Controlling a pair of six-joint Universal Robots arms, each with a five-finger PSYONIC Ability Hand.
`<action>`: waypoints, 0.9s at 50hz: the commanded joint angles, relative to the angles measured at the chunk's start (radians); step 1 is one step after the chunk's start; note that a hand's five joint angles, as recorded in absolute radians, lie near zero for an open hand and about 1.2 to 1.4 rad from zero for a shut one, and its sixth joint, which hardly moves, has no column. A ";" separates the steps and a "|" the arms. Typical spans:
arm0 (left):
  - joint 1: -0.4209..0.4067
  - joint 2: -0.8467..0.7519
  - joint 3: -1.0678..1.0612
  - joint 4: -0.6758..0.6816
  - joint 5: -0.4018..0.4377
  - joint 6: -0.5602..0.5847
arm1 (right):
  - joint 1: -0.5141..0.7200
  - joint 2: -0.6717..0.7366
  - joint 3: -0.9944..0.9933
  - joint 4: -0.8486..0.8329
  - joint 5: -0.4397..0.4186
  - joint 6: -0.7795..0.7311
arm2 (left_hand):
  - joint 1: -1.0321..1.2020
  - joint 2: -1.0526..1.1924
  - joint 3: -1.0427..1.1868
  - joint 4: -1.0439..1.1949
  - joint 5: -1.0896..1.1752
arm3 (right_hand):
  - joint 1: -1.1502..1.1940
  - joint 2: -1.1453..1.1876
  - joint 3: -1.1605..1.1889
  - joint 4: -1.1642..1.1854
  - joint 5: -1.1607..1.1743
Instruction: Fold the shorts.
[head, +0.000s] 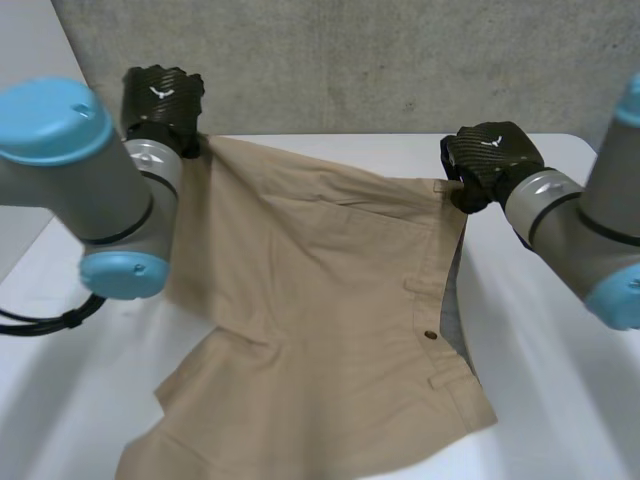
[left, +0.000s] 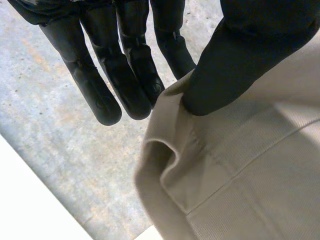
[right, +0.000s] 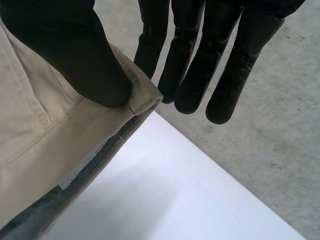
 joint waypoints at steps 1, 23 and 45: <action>0.029 -0.227 0.231 0.092 0.052 0.047 | 0.001 0.181 -0.138 -0.224 0.070 -0.008 | 0.270 0.195 0.203 0.198 0.221 | 0.426 0.216 0.214 0.204 0.257; -0.011 -0.363 0.251 0.481 0.132 0.050 | 0.008 0.195 -0.154 -0.368 0.121 -0.145 | -0.951 -1.026 -1.018 -1.024 -1.001 | -0.796 -1.006 -1.008 -1.017 -0.965; -0.057 0.429 -0.662 0.062 0.010 -0.094 | -0.123 -0.174 0.345 0.050 -0.192 -0.163 | -0.939 -1.014 -1.006 -1.011 -0.988 | -0.796 -1.006 -1.008 -1.017 -0.965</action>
